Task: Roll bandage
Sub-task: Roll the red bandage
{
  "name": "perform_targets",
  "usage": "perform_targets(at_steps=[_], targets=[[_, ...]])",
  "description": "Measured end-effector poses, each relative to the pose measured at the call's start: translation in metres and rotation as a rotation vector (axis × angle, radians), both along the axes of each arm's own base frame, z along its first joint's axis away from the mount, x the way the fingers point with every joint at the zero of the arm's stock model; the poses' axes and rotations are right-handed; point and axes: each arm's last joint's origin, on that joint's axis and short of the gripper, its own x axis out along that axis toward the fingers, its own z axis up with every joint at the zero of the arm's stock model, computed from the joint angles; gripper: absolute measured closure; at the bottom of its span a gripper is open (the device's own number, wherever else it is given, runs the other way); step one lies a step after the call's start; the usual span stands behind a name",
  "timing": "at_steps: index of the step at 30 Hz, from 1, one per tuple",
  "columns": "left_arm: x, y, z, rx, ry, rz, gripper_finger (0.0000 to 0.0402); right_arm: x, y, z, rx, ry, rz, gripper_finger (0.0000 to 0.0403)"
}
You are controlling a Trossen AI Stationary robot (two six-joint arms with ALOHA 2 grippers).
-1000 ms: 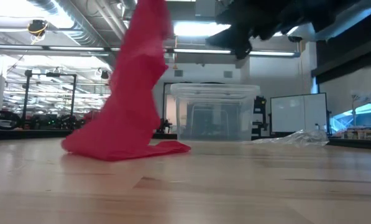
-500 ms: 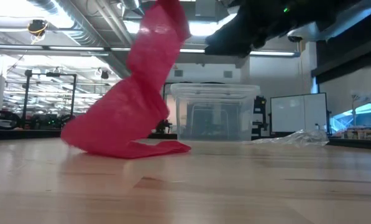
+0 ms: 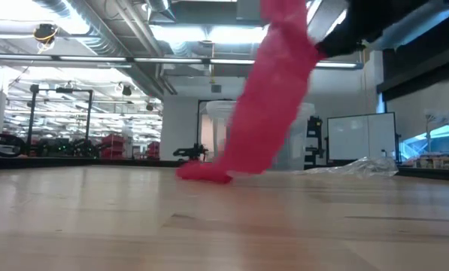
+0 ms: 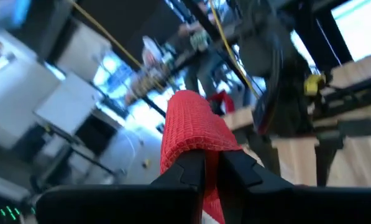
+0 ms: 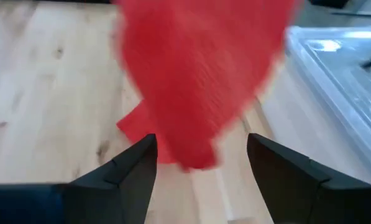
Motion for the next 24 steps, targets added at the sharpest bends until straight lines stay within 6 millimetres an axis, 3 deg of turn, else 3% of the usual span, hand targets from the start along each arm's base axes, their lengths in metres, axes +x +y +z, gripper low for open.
perform_targets(at_steps=[13,17,24], targets=[[0.000,0.002,0.004,0.025,-0.023,-0.003,0.0384,-0.007,0.003,-0.073,0.151,-0.393,0.120,0.0153],[0.002,0.006,0.004,-0.004,-0.034,-0.036,0.0384,-0.003,0.002,-0.082,0.135,-0.417,0.079,0.0153],[0.003,0.010,0.004,-0.025,-0.043,-0.040,0.0384,0.005,0.004,-0.081,0.118,-0.490,0.107,0.0153]])
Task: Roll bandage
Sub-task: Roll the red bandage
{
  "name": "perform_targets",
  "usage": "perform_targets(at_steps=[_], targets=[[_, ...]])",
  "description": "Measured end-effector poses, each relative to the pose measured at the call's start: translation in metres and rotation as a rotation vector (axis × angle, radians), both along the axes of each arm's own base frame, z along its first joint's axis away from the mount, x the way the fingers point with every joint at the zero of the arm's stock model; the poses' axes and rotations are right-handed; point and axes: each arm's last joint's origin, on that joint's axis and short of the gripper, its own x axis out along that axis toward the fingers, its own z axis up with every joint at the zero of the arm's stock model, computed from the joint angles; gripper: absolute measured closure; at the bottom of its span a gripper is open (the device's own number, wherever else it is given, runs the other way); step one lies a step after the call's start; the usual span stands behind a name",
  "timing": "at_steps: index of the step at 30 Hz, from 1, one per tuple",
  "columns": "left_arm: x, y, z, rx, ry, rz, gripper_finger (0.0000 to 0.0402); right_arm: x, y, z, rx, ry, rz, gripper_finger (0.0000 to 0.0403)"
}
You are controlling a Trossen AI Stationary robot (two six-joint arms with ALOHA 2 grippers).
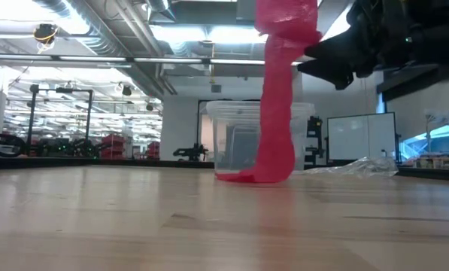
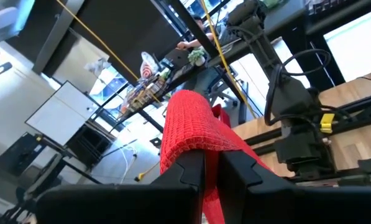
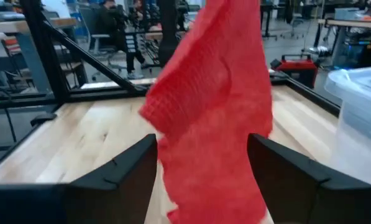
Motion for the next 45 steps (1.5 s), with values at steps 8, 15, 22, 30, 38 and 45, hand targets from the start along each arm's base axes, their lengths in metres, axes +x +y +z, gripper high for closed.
perform_targets(at_steps=[8,15,22,30,38,45], targets=[[0.000,0.000,0.000,0.000,0.001,-0.001,0.0384,0.000,0.001,0.002,0.012,-0.025,0.031,0.0195],[0.000,-0.004,0.007,0.016,-0.058,-0.012,0.0384,0.000,-0.001,-0.006,-0.037,0.060,-0.044,0.0339],[-0.006,-0.020,0.029,0.131,-0.217,-0.048,0.0384,0.000,-0.002,-0.007,-0.065,0.076,-0.049,0.0384],[-0.008,-0.027,0.030,0.175,-0.205,-0.064,0.0384,0.000,-0.001,-0.006,-0.011,0.065,-0.030,0.0369],[-0.006,-0.026,0.011,0.181,-0.019,-0.044,0.0384,-0.012,0.001,0.017,0.012,-0.041,0.104,0.0249],[-0.007,-0.028,0.006,0.170,0.021,-0.049,0.0384,-0.034,0.001,0.065,0.014,-0.019,0.181,0.0168]])
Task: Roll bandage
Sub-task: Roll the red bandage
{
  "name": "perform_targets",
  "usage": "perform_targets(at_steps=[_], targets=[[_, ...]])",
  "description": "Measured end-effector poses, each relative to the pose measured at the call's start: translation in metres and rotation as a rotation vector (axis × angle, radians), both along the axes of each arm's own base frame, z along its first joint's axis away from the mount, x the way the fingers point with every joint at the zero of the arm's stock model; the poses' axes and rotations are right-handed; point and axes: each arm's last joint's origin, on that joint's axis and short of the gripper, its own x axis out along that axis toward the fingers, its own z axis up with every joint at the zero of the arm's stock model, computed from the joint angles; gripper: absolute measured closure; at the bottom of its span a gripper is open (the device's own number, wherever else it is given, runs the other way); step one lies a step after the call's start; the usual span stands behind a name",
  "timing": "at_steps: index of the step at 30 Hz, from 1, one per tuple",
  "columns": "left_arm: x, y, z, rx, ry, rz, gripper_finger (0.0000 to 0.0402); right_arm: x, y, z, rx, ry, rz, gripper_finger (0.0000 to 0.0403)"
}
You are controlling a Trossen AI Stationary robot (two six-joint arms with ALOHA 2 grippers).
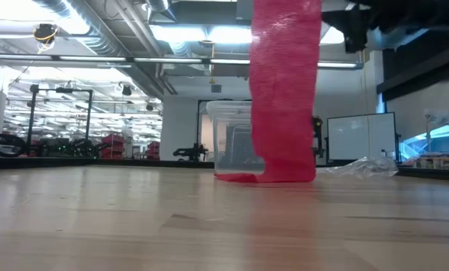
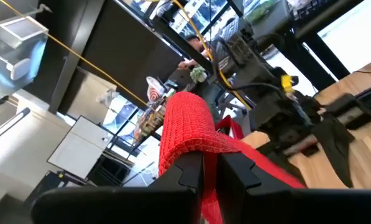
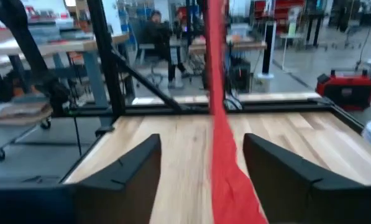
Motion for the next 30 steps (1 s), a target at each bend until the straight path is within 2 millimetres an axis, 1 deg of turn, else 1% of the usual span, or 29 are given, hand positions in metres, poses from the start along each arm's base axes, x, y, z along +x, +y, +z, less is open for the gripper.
perform_targets(at_steps=[4,6,9,11,14,18,21,24,27,30], targets=[[-0.001,-0.003,0.001,0.001,-0.005,-0.009,0.0384,-0.009,-0.001,0.019,-0.009,0.076,0.007,0.0151],[-0.001,-0.004,0.001,-0.004,-0.016,-0.012,0.0384,-0.011,-0.002,0.023,-0.015,0.101,-0.015,0.0149],[-0.001,-0.005,0.002,-0.018,-0.027,-0.016,0.0384,-0.010,-0.002,0.027,-0.012,0.071,-0.031,0.0149],[-0.001,-0.005,0.002,-0.021,-0.031,-0.016,0.0384,-0.004,-0.001,0.028,-0.009,0.049,-0.022,0.0149],[0.000,-0.002,0.004,-0.028,-0.046,-0.008,0.0384,0.006,0.001,0.022,-0.014,0.074,-0.009,0.0149],[0.000,0.000,0.003,-0.038,-0.047,-0.002,0.0384,0.023,0.001,0.011,-0.076,0.101,-0.064,0.0149],[0.000,0.000,0.003,-0.038,-0.047,-0.003,0.0384,0.033,0.001,0.006,-0.107,0.097,-0.081,0.0149],[0.000,-0.001,0.003,-0.039,-0.048,-0.009,0.0384,0.041,0.002,0.005,-0.127,0.056,-0.079,0.0151],[0.000,-0.001,0.003,-0.038,-0.047,-0.008,0.0384,0.050,0.003,0.001,-0.163,0.038,-0.086,0.0168],[0.000,-0.001,0.003,-0.039,-0.048,-0.008,0.0384,0.057,0.004,-0.001,-0.202,-0.001,-0.088,0.0200]])
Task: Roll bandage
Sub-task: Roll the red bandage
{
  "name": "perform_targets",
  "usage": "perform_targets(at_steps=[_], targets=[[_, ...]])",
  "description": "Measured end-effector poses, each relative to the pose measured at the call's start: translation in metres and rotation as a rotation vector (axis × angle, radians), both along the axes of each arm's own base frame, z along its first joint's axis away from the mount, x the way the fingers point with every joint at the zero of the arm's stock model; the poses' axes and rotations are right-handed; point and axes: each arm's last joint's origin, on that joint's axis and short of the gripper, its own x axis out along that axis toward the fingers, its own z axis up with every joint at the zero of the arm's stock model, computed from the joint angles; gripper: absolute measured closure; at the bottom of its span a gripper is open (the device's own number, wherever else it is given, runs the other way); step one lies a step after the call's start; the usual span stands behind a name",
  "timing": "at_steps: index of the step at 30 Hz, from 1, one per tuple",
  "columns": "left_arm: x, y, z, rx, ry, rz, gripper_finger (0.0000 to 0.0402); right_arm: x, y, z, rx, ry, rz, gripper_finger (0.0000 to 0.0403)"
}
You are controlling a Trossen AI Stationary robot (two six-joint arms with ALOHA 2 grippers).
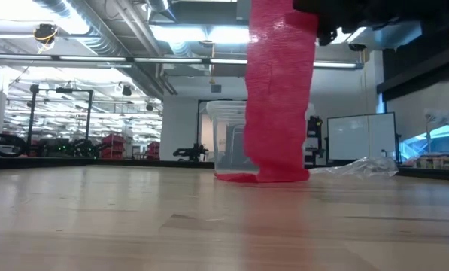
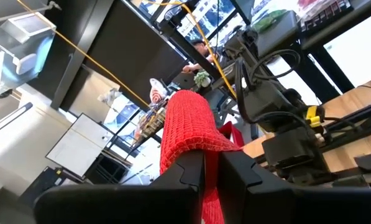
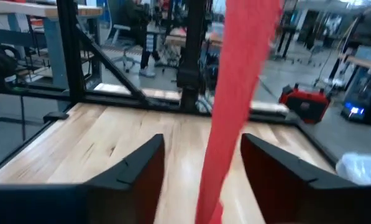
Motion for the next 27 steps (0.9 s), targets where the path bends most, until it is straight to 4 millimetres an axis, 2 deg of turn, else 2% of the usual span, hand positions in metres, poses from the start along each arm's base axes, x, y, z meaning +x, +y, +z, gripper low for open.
perform_targets(at_steps=[6,12,17,23,27], targets=[[-0.003,-0.004,0.002,0.007,-0.002,-0.012,0.0384,0.006,0.001,-0.004,-0.064,-0.016,0.005,0.0278],[-0.009,-0.004,0.008,0.008,-0.015,-0.018,0.0384,0.006,0.002,-0.003,-0.108,-0.020,0.030,0.0388],[-0.013,-0.002,0.012,0.067,-0.007,-0.002,0.0384,0.002,0.019,0.005,-0.116,-0.008,0.126,0.0389],[-0.015,0.003,0.012,0.238,0.081,0.125,0.0384,-0.006,0.048,0.029,-0.125,0.008,0.229,0.0393],[-0.015,0.005,0.008,0.287,0.147,0.167,0.0384,-0.015,0.067,0.046,-0.157,0.008,0.268,0.0398]])
